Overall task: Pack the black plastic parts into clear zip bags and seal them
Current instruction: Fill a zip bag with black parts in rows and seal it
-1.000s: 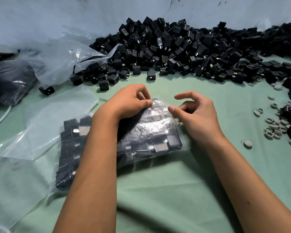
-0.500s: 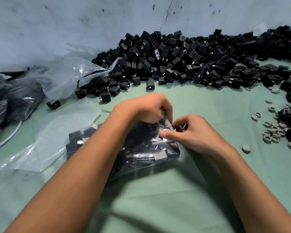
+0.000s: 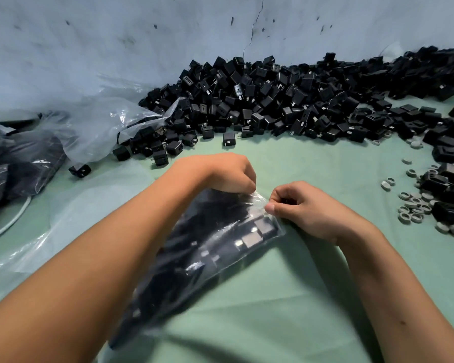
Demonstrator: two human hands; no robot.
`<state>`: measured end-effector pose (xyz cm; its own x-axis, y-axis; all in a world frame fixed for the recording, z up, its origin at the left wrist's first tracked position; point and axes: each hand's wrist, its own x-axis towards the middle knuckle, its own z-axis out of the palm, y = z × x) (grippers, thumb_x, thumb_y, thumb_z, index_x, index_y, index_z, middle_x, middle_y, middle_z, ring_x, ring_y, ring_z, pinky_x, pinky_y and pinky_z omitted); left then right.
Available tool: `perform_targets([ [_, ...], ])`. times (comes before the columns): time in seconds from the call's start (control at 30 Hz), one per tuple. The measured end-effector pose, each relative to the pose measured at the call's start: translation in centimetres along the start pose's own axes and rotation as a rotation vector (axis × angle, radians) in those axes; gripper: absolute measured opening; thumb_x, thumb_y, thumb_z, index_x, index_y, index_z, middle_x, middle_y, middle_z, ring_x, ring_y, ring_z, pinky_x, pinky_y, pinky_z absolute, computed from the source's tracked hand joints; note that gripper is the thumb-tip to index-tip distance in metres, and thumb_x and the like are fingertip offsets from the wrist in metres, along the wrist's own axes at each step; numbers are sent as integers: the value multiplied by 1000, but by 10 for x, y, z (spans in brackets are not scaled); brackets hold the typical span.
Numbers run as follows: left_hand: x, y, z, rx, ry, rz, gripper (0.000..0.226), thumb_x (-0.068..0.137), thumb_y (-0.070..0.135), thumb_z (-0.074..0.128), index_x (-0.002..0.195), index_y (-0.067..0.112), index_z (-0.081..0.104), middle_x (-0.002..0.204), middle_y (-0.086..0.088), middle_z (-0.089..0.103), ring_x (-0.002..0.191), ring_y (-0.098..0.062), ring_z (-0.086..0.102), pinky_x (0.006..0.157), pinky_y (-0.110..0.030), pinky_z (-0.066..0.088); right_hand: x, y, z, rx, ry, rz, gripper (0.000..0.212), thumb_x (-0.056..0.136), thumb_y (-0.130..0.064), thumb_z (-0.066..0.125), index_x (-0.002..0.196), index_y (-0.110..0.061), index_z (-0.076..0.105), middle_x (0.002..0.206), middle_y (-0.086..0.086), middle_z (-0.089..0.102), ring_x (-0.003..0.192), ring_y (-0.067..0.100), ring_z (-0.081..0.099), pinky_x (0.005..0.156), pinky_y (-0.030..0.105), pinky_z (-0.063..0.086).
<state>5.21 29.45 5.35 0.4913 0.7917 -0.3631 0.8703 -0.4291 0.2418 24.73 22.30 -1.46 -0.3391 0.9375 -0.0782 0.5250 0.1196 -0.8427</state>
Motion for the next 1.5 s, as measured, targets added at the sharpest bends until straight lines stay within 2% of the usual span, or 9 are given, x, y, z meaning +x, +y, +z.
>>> perform_targets([
  [0.2,-27,-29,8,-113,24,-12,33,91,58,67,85,26,74,88,6,74,88,-15,67,80,-31,51,14,-4,8,-181,170,-66,24,100,-28,66,79,-20,60,69,-7,65,61,2,56,60,25,41],
  [0.33,-50,-48,26,-279,115,-6,36,91,48,72,77,15,70,73,-2,67,68,-13,59,69,-33,48,25,-12,23,-221,225,-161,18,98,-26,69,84,-18,61,75,-5,64,72,14,55,68,35,45],
  [0.43,-62,-62,39,-458,169,5,31,89,34,78,78,7,69,81,-15,71,69,-13,57,69,-32,46,35,-18,33,-190,212,-204,14,97,-24,71,86,-19,64,79,-7,66,76,14,59,69,32,46],
  [0.57,-61,-65,49,-637,200,14,11,89,22,80,90,13,74,80,-2,75,70,-8,63,68,-26,49,47,-21,41,-135,175,-246,5,96,-15,71,93,-17,73,87,-6,73,85,9,67,77,28,52],
  [0.7,-51,-56,54,-672,213,4,18,90,37,77,91,20,78,66,4,64,62,-13,53,63,-27,41,46,-17,46,-90,272,-286,1,95,-14,73,94,-14,75,86,-4,74,83,9,68,76,25,52],
  [0.87,-44,-51,58,-647,194,24,12,90,37,78,89,26,80,69,6,66,63,-11,53,63,-27,42,37,-8,35,-300,490,-103,31,99,-40,65,81,-16,70,72,-3,68,68,12,62,60,27,44],
  [1.07,-32,-44,58,-607,224,13,12,87,40,80,88,28,79,72,10,69,63,-8,59,66,-26,48,34,-14,30,-476,357,153,60,103,-53,51,71,-8,73,69,11,70,72,31,66,73,40,55],
  [1.3,-27,-42,58,-625,220,17,20,83,39,83,79,21,77,65,9,66,61,-9,57,66,-29,44,33,-19,32,-216,245,222,53,100,-47,61,63,-10,67,55,1,67,43,10,52,50,26,37],
  [1.5,-35,-40,53,-771,198,33,24,88,27,80,82,4,74,79,-25,68,71,-19,53,70,-36,40,31,-18,41,271,222,205,35,98,-29,70,68,-12,65,49,-4,51,40,8,38,39,18,31],
])
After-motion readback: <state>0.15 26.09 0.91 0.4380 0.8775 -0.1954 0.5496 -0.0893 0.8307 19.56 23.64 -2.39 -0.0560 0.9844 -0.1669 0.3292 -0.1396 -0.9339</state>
